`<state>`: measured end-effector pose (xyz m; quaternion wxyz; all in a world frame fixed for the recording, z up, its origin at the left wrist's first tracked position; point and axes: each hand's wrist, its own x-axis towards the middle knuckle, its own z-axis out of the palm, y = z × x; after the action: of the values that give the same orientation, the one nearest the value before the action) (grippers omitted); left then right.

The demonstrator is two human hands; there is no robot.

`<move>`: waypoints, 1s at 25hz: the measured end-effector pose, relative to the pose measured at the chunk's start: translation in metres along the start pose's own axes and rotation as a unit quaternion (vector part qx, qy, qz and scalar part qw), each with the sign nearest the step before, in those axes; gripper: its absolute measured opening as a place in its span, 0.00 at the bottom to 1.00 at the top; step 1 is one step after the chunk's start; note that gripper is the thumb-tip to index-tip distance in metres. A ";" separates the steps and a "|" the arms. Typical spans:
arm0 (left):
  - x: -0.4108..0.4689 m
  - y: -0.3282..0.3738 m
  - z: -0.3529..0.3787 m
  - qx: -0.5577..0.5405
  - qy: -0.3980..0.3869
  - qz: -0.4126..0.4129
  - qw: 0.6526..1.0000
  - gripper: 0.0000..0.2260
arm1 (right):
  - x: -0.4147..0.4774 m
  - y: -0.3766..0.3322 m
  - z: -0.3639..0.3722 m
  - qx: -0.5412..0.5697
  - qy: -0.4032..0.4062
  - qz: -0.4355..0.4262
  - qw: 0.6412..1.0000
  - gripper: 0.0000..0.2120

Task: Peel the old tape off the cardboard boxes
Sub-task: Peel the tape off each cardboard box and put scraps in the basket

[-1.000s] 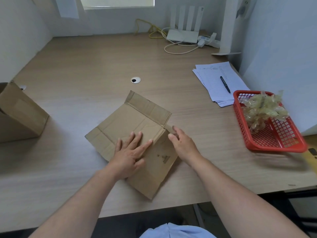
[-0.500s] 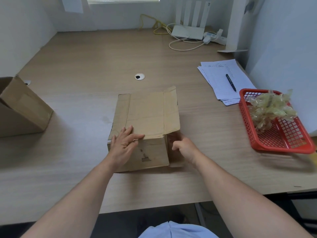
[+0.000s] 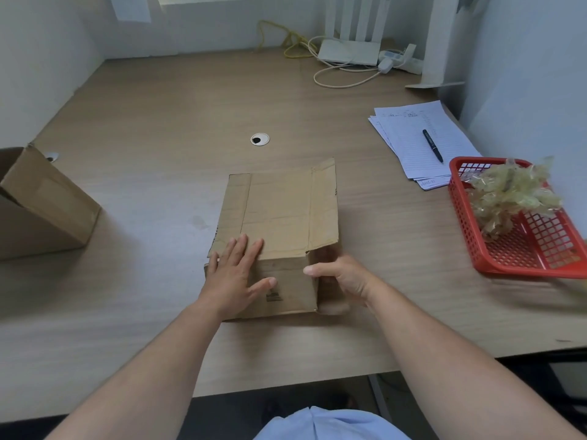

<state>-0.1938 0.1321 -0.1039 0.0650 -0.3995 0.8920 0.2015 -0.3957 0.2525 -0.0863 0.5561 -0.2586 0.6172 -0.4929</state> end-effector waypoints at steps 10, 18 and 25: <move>0.001 0.002 0.029 0.110 -0.070 -0.089 0.987 0.38 | -0.009 0.014 -0.025 -0.326 0.226 -0.022 0.918 0.12; 0.001 0.049 0.010 0.156 -0.099 -0.166 0.969 0.36 | -0.016 0.013 0.007 -0.509 0.141 -0.064 0.847 0.10; -0.018 0.094 0.020 -0.020 -0.163 -0.017 0.986 0.15 | -0.016 0.028 0.008 -0.664 0.128 0.086 0.732 0.35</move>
<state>-0.2524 0.2089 -0.0878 0.2051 -0.3776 0.8583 0.2806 -0.3777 0.2739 -0.1036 0.1988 -0.4420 0.8724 0.0639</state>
